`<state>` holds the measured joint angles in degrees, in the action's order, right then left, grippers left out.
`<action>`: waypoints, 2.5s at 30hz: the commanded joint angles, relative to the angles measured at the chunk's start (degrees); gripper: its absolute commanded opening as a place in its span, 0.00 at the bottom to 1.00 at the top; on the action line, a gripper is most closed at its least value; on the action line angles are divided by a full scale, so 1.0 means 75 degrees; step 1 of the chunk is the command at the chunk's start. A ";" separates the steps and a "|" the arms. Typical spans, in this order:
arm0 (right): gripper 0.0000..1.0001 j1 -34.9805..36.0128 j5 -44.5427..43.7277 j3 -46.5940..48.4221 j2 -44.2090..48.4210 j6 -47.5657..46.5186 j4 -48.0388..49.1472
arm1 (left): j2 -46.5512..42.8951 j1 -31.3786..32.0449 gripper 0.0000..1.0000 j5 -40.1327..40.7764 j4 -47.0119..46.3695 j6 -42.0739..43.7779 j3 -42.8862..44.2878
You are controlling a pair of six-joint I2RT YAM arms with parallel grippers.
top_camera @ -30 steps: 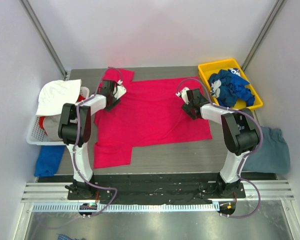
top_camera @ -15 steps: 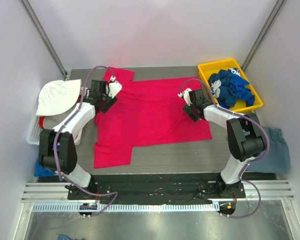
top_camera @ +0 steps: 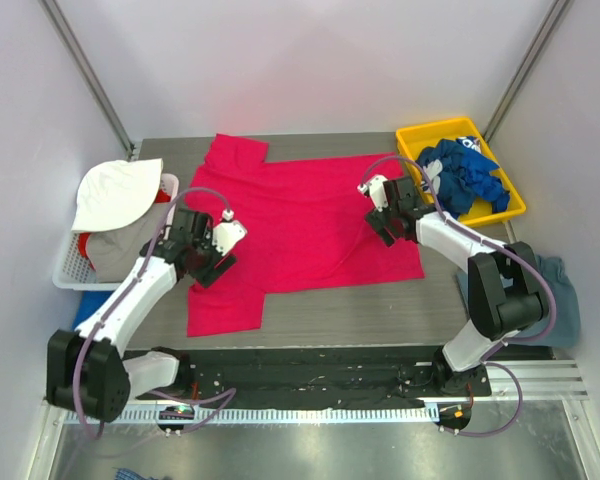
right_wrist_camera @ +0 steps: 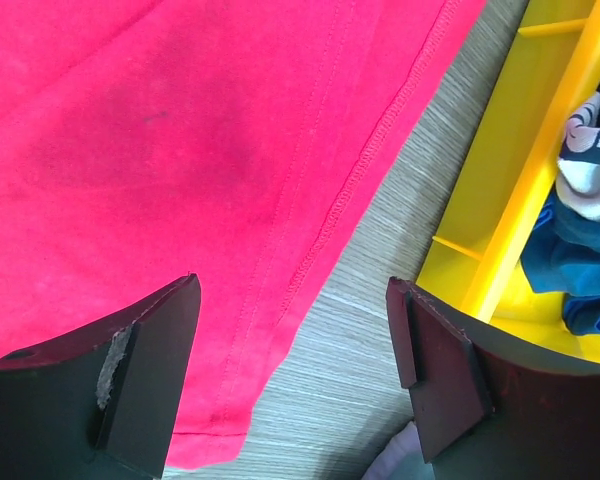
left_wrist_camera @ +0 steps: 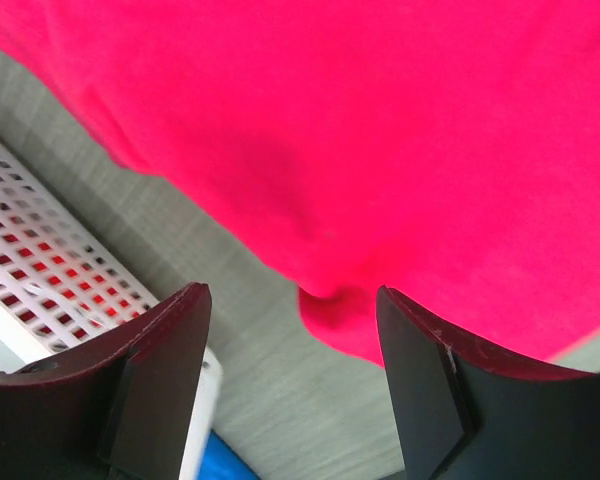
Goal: Fold and stack the t-shirts
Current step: Flatten the tshirt out
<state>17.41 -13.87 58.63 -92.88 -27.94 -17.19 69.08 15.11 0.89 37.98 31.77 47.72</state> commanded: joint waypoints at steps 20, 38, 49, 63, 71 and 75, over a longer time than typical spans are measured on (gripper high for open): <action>0.82 0.0257 0.0150 0.0116 -0.0038 0.0269 -0.0122 | -0.0914 0.0598 0.72 -0.0739 -0.0118 0.0405 -0.2355; 0.82 0.0257 0.0162 0.0327 -0.0015 0.0210 -0.0321 | 0.0317 0.0844 0.75 -0.1279 0.1932 0.0979 -0.1360; 0.82 0.0257 0.0056 0.0221 0.0091 0.0140 -0.0309 | 0.0949 0.0867 0.77 -0.1501 0.3737 0.1588 -0.0025; 0.82 0.0269 0.0079 0.0011 0.0092 0.0175 -0.0169 | 0.0434 0.0903 0.76 -0.0494 0.0903 0.1342 -0.0912; 0.81 0.0269 0.0092 0.0034 -0.0037 0.0222 -0.0099 | 0.0469 0.0950 0.75 -0.0189 -0.0504 0.1845 -0.2119; 0.82 0.0269 0.0080 0.0034 -0.0073 0.0222 -0.0098 | 0.0341 0.1113 0.74 0.0069 -0.0751 0.2231 -0.2472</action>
<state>19.14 -12.91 58.92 -94.37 -26.79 -19.75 70.83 22.31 -2.42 40.97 44.01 34.22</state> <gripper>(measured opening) 0.816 0.747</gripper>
